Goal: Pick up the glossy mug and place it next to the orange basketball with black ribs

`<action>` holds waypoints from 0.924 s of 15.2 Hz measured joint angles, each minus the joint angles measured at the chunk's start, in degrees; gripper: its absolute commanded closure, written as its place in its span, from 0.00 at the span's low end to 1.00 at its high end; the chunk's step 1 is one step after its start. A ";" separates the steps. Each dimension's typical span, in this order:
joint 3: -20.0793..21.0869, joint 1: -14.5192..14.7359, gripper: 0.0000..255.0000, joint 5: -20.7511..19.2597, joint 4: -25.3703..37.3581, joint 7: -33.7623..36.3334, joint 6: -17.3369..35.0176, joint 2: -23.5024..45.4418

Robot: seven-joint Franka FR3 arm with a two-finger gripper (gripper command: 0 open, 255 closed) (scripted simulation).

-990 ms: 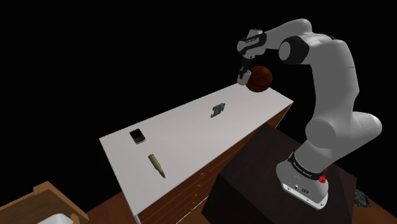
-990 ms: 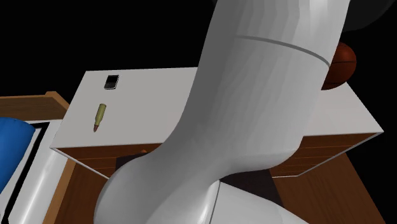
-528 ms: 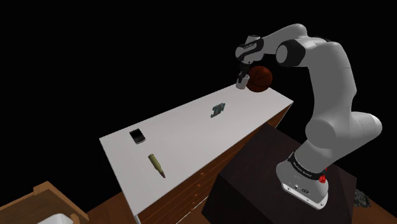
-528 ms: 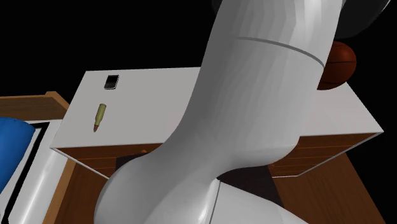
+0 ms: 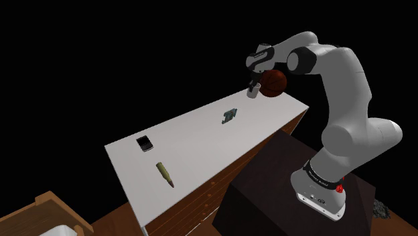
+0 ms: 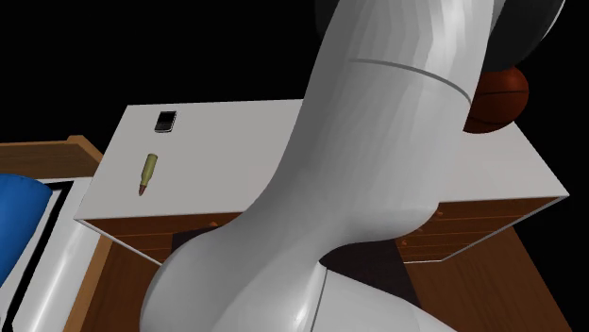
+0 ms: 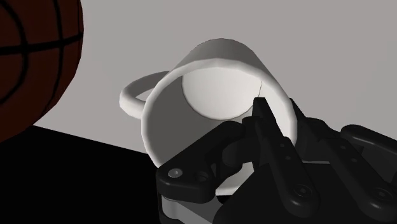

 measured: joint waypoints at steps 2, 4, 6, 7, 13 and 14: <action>0.09 -0.09 1.00 0.07 0.56 0.03 0.68 1.23; 0.18 -0.25 1.00 0.16 1.14 -0.04 1.35 2.49; 0.27 -0.20 1.00 0.21 1.49 0.09 2.03 3.53; 0.32 -0.25 1.00 0.25 1.90 0.10 2.37 4.27; 0.45 -0.42 1.00 0.35 2.62 0.08 3.47 6.08; 0.45 -0.42 1.00 0.35 2.64 0.08 3.49 6.11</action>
